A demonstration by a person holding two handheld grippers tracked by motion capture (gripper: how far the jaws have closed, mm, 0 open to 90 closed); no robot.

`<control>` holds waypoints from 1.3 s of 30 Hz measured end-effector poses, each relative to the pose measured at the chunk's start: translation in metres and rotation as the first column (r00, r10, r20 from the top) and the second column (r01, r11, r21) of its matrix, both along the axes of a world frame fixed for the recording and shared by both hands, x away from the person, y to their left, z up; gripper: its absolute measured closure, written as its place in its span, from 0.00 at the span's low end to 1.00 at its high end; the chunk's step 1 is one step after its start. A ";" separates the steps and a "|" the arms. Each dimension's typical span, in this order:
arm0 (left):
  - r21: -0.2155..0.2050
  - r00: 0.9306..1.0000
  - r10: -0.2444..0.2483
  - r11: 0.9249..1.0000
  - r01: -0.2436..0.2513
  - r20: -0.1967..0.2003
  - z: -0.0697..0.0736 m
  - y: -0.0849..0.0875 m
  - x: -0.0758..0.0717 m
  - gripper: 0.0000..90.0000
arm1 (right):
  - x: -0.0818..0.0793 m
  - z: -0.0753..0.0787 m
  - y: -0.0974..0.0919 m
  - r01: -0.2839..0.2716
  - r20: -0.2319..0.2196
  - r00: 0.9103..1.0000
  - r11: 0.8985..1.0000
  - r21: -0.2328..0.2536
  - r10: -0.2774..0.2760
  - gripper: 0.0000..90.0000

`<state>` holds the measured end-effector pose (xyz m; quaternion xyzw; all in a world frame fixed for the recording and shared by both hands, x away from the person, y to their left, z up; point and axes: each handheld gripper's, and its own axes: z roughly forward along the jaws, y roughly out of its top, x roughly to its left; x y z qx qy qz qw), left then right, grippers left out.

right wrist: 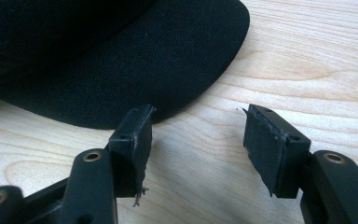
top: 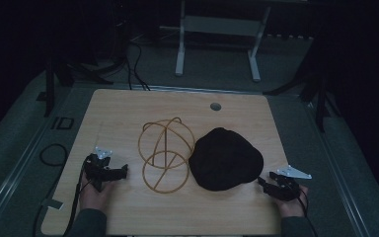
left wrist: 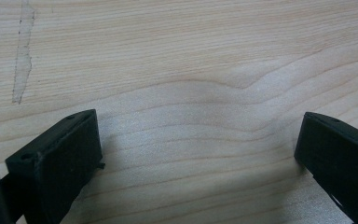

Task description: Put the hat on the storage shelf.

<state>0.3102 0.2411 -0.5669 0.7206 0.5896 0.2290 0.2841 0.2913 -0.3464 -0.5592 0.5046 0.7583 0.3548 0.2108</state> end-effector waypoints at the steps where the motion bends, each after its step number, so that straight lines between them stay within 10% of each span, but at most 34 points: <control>1: -0.001 1.000 0.000 1.000 0.000 0.000 0.000 0.000 0.000 0.00 | 0.000 0.000 0.000 -0.002 0.000 1.000 1.000 -0.001 0.002 0.46; 22: 0.000 1.000 0.000 1.000 0.000 0.000 0.000 0.000 0.000 0.00 | 0.003 0.005 0.001 -0.026 -0.040 0.999 1.000 0.012 0.026 0.48; 39: 0.000 1.000 0.000 1.000 0.000 0.000 0.000 0.000 0.000 0.00 | 0.004 0.054 0.011 -0.123 0.015 0.992 0.991 -0.060 0.124 0.47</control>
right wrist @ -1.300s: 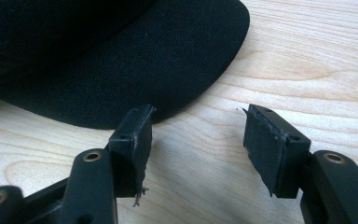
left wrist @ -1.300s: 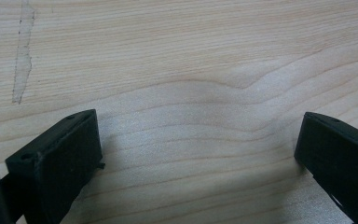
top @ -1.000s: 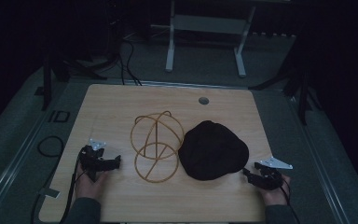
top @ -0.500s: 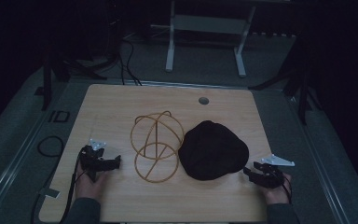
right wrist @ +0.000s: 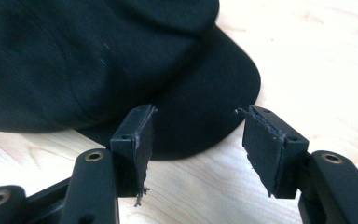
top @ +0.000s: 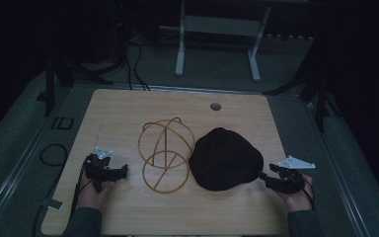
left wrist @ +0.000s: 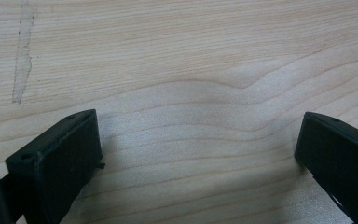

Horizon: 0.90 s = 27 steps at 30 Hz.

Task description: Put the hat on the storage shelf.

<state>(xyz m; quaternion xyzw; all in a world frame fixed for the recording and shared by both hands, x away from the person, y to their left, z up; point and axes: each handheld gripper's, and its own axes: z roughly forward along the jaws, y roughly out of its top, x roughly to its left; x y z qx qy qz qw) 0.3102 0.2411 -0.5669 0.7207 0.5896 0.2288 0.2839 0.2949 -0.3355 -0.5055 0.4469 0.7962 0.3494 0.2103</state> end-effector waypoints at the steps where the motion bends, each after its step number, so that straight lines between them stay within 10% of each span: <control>1: 0.000 1.000 0.000 1.000 0.000 0.000 0.000 0.000 0.000 0.00 | 0.000 0.003 0.001 -0.005 0.003 1.000 1.000 0.001 0.005 0.47; 27: -0.003 1.000 0.002 1.000 -0.002 0.002 0.000 0.000 0.000 0.00 | 0.014 0.041 0.029 -0.142 0.007 0.990 0.988 -0.054 0.142 0.43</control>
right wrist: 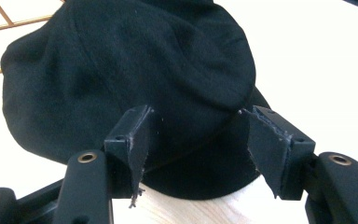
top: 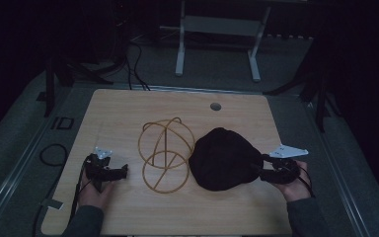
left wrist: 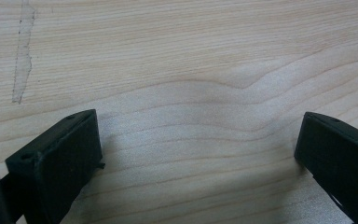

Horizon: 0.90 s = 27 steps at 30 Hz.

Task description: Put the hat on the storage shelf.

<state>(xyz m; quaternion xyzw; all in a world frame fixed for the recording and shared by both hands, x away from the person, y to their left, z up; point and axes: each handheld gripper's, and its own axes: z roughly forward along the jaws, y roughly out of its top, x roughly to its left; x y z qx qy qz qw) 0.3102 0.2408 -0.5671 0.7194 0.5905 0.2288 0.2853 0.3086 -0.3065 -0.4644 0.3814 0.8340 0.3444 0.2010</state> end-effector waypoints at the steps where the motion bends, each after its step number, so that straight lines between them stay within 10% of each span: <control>1: 0.000 1.000 0.000 1.000 0.000 0.000 0.000 0.000 0.000 0.00 | 0.001 0.001 0.001 -0.007 0.003 1.000 1.000 -0.005 0.007 0.43; 27: 0.001 1.000 -0.002 1.000 0.002 -0.001 0.000 0.000 0.000 0.00 | 0.028 0.015 0.026 -0.119 -0.048 0.992 0.992 -0.050 0.117 0.22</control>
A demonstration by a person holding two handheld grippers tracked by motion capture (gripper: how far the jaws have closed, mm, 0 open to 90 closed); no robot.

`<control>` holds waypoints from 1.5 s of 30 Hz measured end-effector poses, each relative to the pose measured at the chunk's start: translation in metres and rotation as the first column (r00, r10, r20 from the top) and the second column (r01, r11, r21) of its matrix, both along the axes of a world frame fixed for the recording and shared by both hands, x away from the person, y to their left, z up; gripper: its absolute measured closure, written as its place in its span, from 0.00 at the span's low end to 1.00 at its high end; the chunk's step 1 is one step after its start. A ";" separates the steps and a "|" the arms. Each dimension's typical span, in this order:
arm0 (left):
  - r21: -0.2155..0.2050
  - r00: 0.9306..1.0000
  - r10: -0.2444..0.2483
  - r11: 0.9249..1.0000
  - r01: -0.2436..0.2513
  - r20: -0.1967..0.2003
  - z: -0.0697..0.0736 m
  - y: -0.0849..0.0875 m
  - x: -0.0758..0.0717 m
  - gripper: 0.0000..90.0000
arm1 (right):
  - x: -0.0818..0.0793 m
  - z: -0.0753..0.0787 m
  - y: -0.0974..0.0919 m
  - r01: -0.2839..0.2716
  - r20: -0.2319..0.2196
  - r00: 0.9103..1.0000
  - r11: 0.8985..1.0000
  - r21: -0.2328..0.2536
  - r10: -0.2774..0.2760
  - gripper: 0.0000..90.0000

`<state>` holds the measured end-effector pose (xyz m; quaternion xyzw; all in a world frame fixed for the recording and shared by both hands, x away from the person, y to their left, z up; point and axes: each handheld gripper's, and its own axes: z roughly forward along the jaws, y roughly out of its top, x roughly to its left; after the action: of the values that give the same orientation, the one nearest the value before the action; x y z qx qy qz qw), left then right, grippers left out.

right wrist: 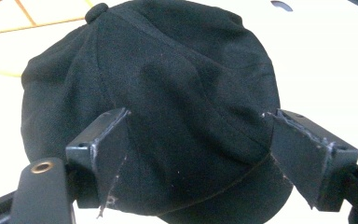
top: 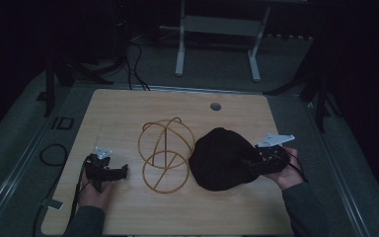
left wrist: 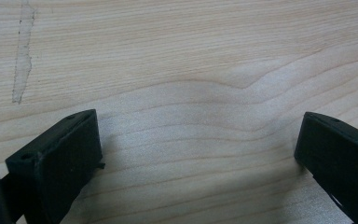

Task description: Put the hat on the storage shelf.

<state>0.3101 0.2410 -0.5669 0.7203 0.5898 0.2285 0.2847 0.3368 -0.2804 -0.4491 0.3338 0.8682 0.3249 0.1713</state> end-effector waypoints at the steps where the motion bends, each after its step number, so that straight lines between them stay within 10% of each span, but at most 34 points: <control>1: 0.000 1.000 0.000 1.000 0.000 0.000 0.000 0.000 0.000 0.00 | 0.000 0.000 0.000 0.000 0.000 1.000 1.000 0.000 0.000 0.22; 45: 0.000 1.000 0.000 1.000 0.000 0.000 0.000 0.000 0.000 0.00 | 0.056 -0.011 0.043 -0.150 -0.160 0.980 0.966 -0.211 0.118 0.14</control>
<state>0.3101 0.2410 -0.5669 0.7203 0.5898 0.2284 0.2847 0.3933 -0.2371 -0.4606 0.2758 0.9298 0.2115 0.1212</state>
